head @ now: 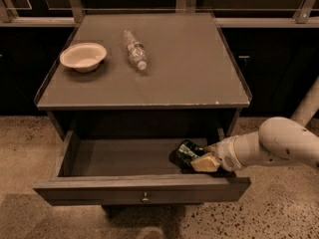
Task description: Place green can into top drawer
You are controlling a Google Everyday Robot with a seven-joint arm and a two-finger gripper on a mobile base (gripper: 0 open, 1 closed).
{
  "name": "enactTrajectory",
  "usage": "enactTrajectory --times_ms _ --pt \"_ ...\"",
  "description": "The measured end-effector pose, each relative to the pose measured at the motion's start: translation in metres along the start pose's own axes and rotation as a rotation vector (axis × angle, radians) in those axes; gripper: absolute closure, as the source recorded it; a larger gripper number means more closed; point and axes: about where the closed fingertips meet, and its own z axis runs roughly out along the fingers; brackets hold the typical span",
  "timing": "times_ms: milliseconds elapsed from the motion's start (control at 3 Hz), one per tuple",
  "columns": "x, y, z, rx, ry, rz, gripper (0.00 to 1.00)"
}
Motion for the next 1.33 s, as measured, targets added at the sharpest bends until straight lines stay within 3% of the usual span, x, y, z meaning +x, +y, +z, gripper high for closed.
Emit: enactTrajectory --times_ms 1000,1333 --pt "0.0 0.0 0.0 0.0 0.0 0.0 0.13" --pt "0.0 0.0001 0.0001 0.0 0.0 0.0 0.0"
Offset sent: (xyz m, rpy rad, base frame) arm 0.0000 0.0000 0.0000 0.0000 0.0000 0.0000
